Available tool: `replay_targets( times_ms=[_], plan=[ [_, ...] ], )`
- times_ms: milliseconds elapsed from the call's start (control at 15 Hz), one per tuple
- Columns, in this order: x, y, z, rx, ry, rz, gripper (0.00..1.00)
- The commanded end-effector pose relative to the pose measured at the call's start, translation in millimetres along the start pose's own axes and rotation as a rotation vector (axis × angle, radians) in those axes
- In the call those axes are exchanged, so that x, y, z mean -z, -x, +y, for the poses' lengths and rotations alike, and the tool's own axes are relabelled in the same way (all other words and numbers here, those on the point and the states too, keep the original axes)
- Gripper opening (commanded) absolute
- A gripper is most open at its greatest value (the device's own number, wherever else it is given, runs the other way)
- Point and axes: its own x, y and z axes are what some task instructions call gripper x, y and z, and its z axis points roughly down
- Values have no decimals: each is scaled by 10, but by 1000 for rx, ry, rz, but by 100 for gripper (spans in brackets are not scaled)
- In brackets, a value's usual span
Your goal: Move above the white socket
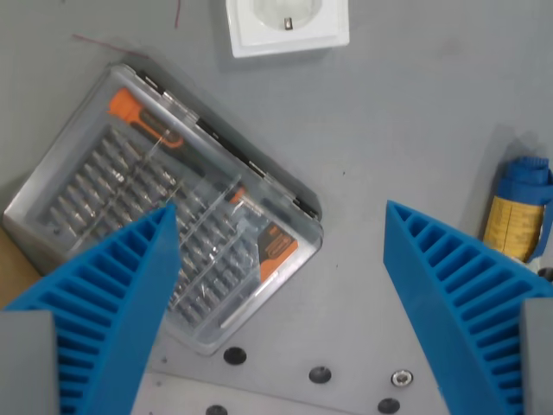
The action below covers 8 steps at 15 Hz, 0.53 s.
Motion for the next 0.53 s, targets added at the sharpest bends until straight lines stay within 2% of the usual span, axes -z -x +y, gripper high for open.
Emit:
replay_targets(
  times_ms=[67,533],
  plan=[
    [-40,-146,31,40,-6,-11,100],
    [-180,-293,33,64,-6,-2,100]
  ],
)
